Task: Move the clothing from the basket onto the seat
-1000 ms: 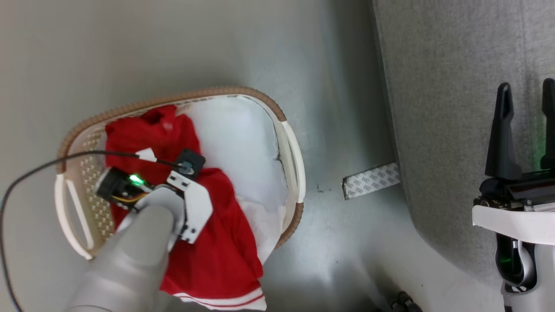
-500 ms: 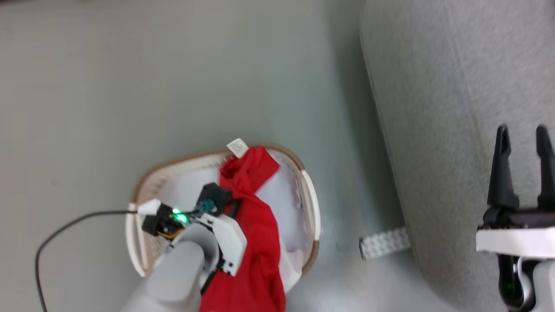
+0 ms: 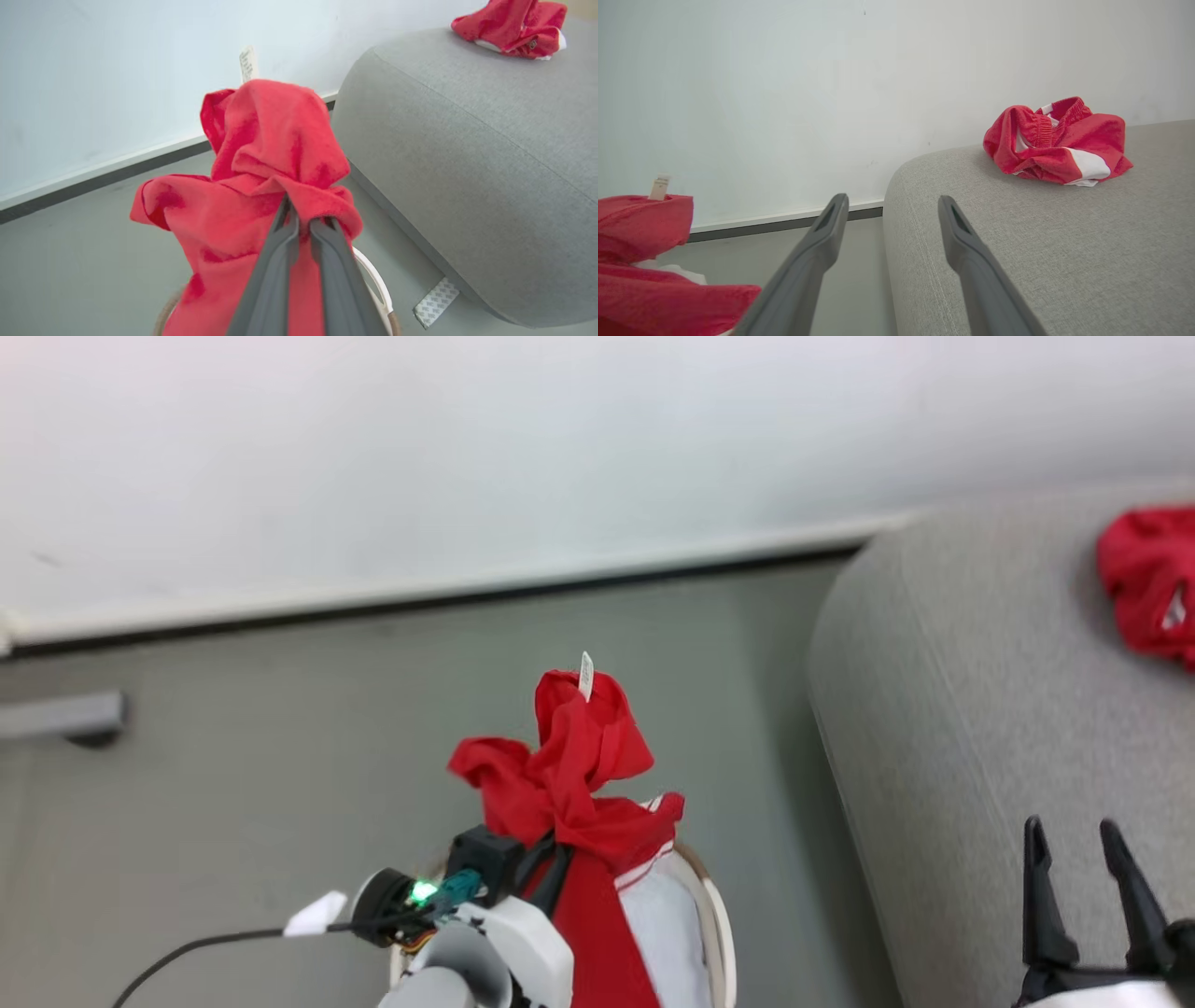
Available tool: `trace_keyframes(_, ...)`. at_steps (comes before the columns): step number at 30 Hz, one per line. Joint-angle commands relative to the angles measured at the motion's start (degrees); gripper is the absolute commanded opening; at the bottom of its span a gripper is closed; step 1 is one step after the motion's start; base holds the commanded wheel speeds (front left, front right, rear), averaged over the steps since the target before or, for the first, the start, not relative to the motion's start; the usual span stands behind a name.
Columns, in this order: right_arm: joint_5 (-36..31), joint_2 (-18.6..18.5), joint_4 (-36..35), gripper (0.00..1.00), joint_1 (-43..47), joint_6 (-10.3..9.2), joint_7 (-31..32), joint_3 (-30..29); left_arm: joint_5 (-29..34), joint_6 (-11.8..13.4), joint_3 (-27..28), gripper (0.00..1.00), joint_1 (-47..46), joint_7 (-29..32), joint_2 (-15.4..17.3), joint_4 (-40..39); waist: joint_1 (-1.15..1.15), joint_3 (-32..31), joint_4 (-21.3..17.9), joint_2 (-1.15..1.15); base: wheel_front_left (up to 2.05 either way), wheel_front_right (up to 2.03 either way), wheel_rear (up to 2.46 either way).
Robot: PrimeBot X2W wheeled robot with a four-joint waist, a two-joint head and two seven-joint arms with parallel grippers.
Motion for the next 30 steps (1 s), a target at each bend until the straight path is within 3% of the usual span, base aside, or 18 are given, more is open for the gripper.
trace_keyframes(1, -0.47, -0.14, 0.46, 1.0, 1.32, -0.13, 0.04, 0.1, -1.09, 0.35, 0.36, 0.0, 1.84, 0.7, 0.87, -2.26, 0.02, -6.78, 2.98, 0.0, 0.0, 0.0, 0.0)
trace_keyframes(8, -2.2, -0.09, 0.62, 1.0, 3.95, -0.13, 0.04, 3.41, -2.54, 3.61, 2.43, 0.0, 7.74, 6.02, 4.18, -20.87, 0.02, -11.15, 3.18, 0.0, 0.0, 0.0, 0.0)
trace_keyframes(15, -2.47, -1.5, -1.89, 1.0, 5.01, -0.13, 0.03, 9.73, -3.1, 5.59, 4.23, 0.0, 10.73, 10.37, 7.49, -32.28, 0.02, -13.35, 2.5, 0.0, 0.0, 0.0, 0.0)
trace_keyframes(23, 4.07, -11.73, -5.91, 1.0, 0.57, -0.13, 0.54, 28.51, -4.28, 5.83, 4.12, 0.0, 11.83, 14.0, 8.86, -39.65, 0.02, -13.83, 2.6, 0.0, 0.0, 0.0, 0.0)
trace_keyframes(27, 8.87, -17.11, -6.88, 1.0, -5.89, -0.13, 3.27, 38.8, -4.66, 5.59, 3.4, 0.0, 11.9, 14.68, 8.61, -40.95, 0.02, -13.69, 2.89, 0.0, 0.0, 0.0, 0.0)
trace_keyframes(30, 12.16, -19.19, -6.4, 1.0, -12.14, -0.13, 5.03, 46.6, -4.43, 5.3, 2.47, 0.0, 11.71, 14.78, 8.12, -41.18, 0.02, -13.52, 2.95, 0.0, 0.0, 0.0, 0.0)
